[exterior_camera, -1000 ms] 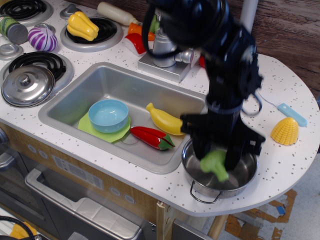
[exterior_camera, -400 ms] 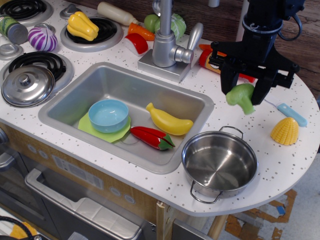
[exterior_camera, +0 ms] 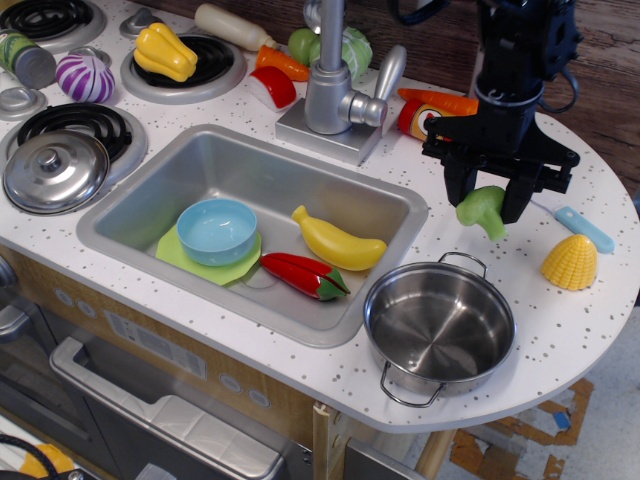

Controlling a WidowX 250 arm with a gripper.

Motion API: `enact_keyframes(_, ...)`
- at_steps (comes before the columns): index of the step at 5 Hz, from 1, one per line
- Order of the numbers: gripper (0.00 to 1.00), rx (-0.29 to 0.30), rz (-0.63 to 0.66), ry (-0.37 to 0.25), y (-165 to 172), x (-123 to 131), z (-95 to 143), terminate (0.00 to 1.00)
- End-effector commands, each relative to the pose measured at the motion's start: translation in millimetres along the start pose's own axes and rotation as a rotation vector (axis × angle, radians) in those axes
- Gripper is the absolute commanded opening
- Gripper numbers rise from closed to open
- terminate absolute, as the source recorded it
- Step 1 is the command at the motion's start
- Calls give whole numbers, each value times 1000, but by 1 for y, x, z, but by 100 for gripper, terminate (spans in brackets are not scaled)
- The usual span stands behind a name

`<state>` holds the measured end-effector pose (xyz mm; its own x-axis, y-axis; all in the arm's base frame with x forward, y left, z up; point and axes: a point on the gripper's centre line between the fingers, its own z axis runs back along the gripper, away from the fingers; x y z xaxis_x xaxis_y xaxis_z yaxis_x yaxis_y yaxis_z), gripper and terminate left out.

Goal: Take broccoli out of pan

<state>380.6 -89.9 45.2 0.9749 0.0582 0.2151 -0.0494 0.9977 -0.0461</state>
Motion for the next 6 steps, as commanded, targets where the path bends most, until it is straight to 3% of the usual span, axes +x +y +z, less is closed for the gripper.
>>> enact_keyframes(1,0,-4,-30,-58,-3,8,-3,0)
enact_keyframes(2,100,-34,-28,-79,-5,7,-4,0)
enact_keyframes(6,100,-34,-28,-79,-5,7,-4,0)
